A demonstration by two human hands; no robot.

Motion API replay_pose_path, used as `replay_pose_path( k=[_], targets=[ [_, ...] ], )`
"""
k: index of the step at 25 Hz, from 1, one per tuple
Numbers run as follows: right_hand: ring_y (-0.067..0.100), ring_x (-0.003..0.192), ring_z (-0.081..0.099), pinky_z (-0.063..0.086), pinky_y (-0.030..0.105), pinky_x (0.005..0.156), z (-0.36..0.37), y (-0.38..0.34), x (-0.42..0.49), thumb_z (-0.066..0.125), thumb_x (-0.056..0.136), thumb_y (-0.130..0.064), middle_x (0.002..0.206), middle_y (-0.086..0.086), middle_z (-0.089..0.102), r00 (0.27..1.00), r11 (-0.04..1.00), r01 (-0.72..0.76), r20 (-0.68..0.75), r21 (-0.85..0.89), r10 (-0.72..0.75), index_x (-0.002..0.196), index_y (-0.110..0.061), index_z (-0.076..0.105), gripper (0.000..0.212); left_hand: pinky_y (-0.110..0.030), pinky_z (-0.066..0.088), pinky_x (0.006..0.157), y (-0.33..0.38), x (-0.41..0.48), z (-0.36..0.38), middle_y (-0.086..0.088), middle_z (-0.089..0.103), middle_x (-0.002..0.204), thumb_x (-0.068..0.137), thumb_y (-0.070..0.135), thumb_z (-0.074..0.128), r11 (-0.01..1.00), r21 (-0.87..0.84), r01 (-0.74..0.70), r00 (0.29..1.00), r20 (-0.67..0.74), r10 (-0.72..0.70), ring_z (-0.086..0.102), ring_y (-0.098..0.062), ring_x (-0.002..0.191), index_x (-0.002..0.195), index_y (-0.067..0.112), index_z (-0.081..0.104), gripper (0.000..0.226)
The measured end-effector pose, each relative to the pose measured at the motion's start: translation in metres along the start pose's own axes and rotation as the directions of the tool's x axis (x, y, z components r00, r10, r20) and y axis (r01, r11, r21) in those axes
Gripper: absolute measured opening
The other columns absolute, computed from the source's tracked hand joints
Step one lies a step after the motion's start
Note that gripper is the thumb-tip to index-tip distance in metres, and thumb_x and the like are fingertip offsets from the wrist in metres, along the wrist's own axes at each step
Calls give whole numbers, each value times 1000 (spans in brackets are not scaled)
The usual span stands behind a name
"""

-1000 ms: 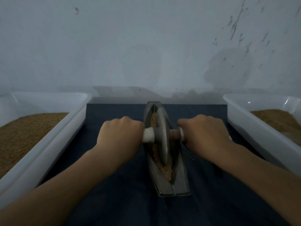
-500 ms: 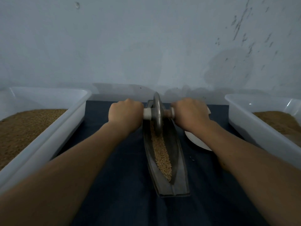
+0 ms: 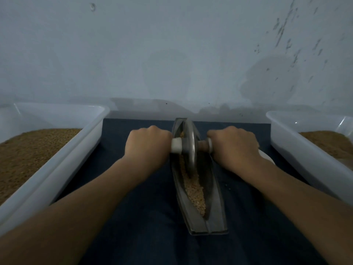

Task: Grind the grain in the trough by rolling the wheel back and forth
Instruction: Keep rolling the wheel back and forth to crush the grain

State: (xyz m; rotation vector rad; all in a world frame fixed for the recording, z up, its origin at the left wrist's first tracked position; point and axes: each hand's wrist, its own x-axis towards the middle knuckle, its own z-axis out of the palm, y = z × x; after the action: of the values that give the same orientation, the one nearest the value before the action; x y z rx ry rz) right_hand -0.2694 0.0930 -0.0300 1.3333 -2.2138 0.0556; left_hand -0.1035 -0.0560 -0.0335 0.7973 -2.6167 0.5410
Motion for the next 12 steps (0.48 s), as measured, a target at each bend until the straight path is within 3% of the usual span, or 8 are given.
replay_pose_path(
  k=[3,5,8,12],
  targets=[
    [30,80,64,33,31,57,16,1,34,63,87,-30,76,-2,53,996,995,-81,41,57,79,78,-30,44,21,-39,51,61,-1,37,0,-1,54,78,88,24,61,1000,20,13,1000,18,-13,57,-25,68,96,21,64,9],
    [29,78,63,33,31,56,17,2,32,62,88,-28,76,-3,53,995,992,-87,56,91,82,78,-30,44,21,-42,55,64,0,42,-6,-5,60,87,88,21,60,999,51,-14,1000,28,12,64,-30,76,97,21,65,10],
    [23,63,51,29,29,51,6,4,-5,65,84,-30,69,-7,46,999,997,-34,29,74,31,75,-31,38,29,-36,42,56,2,10,-19,0,52,76,87,24,63,996,61,-65,997,43,63,56,-25,68,96,22,62,9],
    [11,44,35,7,20,46,-28,2,-60,80,61,-27,55,-11,41,996,997,73,-46,-21,-74,67,-35,26,55,-26,13,44,3,-46,-30,8,22,59,74,32,74,988,77,-132,989,-62,137,20,-12,46,79,28,47,28]
  ],
)
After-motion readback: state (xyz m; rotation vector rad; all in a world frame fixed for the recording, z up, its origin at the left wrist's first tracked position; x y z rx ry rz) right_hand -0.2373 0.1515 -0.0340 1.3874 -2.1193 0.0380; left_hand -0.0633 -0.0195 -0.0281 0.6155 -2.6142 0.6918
